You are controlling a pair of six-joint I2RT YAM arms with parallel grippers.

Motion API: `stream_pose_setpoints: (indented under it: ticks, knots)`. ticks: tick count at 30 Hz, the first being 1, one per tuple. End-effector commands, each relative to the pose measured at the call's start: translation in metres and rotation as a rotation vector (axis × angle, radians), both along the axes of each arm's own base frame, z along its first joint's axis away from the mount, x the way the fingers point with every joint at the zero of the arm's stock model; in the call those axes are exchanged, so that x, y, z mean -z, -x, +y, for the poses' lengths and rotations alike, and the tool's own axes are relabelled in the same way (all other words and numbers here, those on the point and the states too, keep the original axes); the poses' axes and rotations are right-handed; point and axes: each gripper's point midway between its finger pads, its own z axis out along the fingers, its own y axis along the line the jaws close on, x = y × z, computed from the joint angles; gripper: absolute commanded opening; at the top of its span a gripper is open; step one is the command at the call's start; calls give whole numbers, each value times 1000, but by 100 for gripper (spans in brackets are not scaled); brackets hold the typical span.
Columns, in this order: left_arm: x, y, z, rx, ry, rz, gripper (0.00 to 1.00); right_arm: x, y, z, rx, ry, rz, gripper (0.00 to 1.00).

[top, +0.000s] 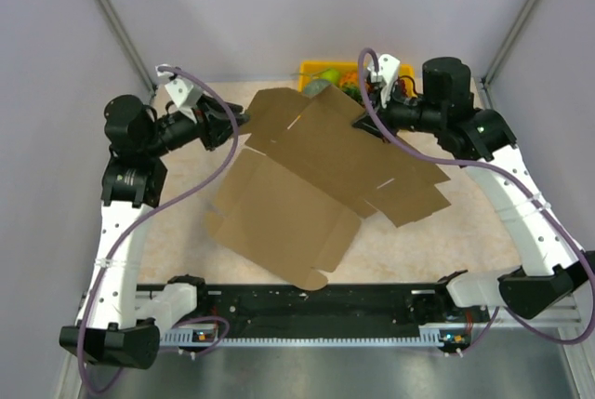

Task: Fold the paper box

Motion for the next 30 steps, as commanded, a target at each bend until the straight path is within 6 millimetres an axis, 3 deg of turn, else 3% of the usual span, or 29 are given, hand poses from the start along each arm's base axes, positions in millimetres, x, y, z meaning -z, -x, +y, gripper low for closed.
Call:
stream_pose_setpoints:
  ticks: [1,2,5,7,8,9,10,11,13,14,16,18,21,23,25,26,27,29,30]
  knots:
    - [-39,-8,30,-243,180,53,37,-37,-1,-8,55,-67,-126,0]
    - [-39,-11,49,-333,216,79,38,-36,-2,-10,50,-68,-128,0]
    - [-14,-31,100,-586,354,247,43,-38,5,-6,-14,-94,-126,0]
    - [9,-40,111,-601,383,343,52,-37,7,-3,-40,-101,-118,0]
    - [28,-55,131,-660,405,420,56,-37,8,-2,-52,-104,-118,0]
    - [44,-61,139,-678,460,521,56,-38,10,-1,-62,-108,-119,0]
    - [52,-62,134,-600,474,579,59,-37,12,0,-76,-111,-115,0]
    - [72,-76,143,-596,497,650,61,-38,12,0,-77,-113,-115,0]
    - [89,-88,141,-540,488,700,56,-39,15,0,-92,-121,-112,0]
    - [108,-100,142,-515,490,762,53,-40,17,1,-100,-124,-110,0]
    - [120,-110,138,-441,494,782,51,-39,17,1,-107,-127,-105,0]
    - [131,-109,116,-298,464,811,51,-40,17,1,-109,-130,-105,0]
    - [145,-100,76,-174,340,794,54,-41,19,1,-129,-140,-101,0]
    - [141,-88,53,-79,303,745,54,-42,17,1,-126,-143,-100,0]
    - [150,-79,45,-49,296,735,52,-42,16,0,-124,-144,-95,0]
    - [142,-77,43,-33,301,687,49,-41,15,-1,-120,-145,-93,0]
    - [150,-70,41,-8,305,700,48,-42,16,-1,-128,-150,-91,0]
    - [139,-62,37,30,317,637,45,-40,15,-1,-129,-152,-82,0]
    - [144,-55,34,59,320,655,44,-41,15,0,-133,-153,-86,0]
